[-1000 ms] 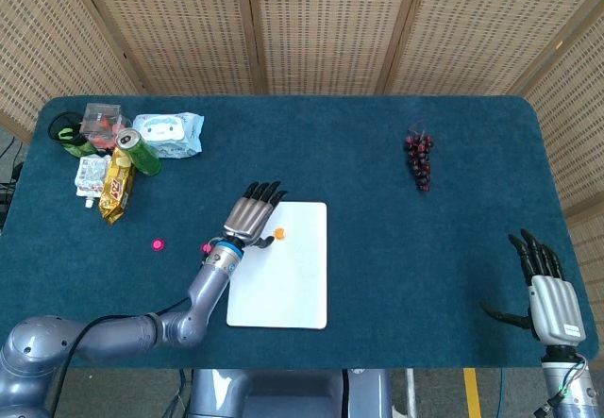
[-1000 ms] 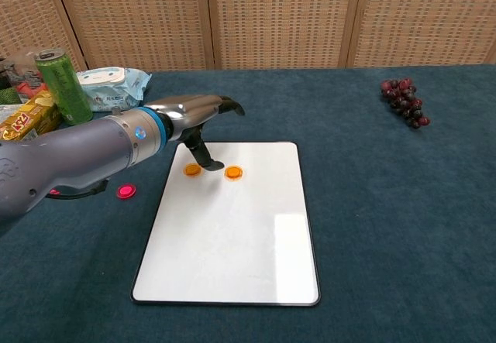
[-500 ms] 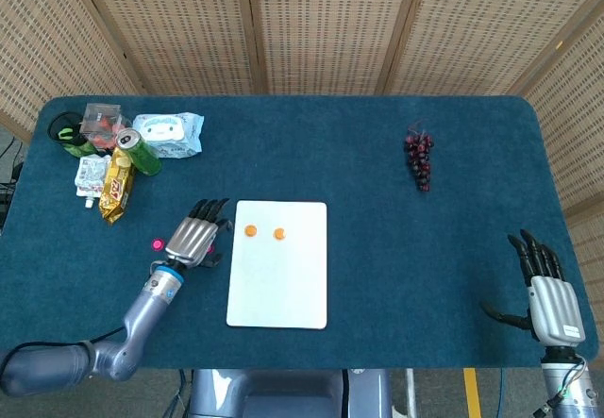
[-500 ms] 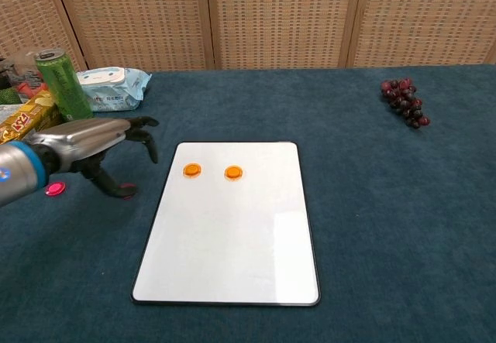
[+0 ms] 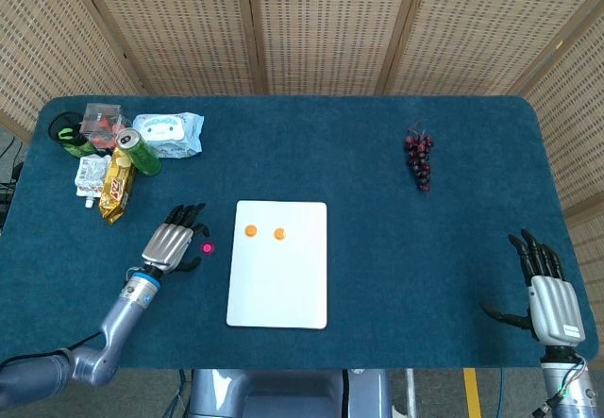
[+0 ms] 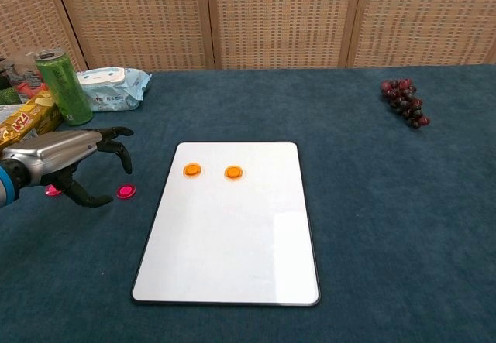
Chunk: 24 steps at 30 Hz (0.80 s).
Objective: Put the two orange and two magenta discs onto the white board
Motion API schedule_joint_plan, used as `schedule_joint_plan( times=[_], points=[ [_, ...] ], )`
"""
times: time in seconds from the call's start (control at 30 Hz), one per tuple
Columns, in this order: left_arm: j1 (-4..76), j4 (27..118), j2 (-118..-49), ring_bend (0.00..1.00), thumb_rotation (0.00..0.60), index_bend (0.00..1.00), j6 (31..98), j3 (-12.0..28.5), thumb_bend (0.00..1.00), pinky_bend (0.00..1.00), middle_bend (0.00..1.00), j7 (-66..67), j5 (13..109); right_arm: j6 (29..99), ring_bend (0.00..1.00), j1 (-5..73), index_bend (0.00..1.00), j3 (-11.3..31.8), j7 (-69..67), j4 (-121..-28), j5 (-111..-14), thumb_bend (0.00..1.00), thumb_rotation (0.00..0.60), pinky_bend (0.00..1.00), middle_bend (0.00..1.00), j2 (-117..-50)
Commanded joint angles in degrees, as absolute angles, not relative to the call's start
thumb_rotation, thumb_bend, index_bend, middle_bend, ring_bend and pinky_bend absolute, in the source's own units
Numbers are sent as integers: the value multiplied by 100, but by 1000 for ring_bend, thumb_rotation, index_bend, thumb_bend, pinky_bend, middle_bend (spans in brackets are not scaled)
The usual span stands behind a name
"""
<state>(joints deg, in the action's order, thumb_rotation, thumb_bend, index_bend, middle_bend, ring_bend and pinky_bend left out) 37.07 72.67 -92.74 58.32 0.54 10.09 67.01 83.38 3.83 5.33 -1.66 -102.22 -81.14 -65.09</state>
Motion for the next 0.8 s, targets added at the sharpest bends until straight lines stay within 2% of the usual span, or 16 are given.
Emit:
schedule_joint_plan(
  times=[0.03, 0.43, 0.5, 0.73, 0.8],
  points=[
    [3694, 7231, -9309, 0, 600, 371, 5773, 93, 323, 0, 0, 1084, 6668, 8335, 0, 382, 0, 532, -175, -10222, -8114, 131, 600, 0, 0, -6506],
    [3758, 7134, -9527, 0, 600, 398, 5452, 343, 325, 0, 0, 1468, 6397, 8329, 0, 383, 0, 534, -187, -10223, -8107, 131, 600, 0, 0, -6503],
    [3756, 7119, -9559, 0, 600, 422, 5418, 365, 326, 0, 0, 1508, 6373, 8327, 0, 383, 0, 534, -195, -10223, -8108, 131, 600, 0, 0, -6502],
    [3746, 7111, -9594, 0, 600, 604, 5341, 418, 333, 0, 0, 1675, 6286, 8329, 0, 382, 0, 535, -211, -10224, -8108, 131, 600, 0, 0, -6500],
    [3738, 7134, -9585, 0, 600, 620, 5340, 432, 334, 0, 0, 1708, 6276, 8328, 0, 382, 0, 535, -210, -10225, -8107, 131, 600, 0, 0, -6499]
  ],
)
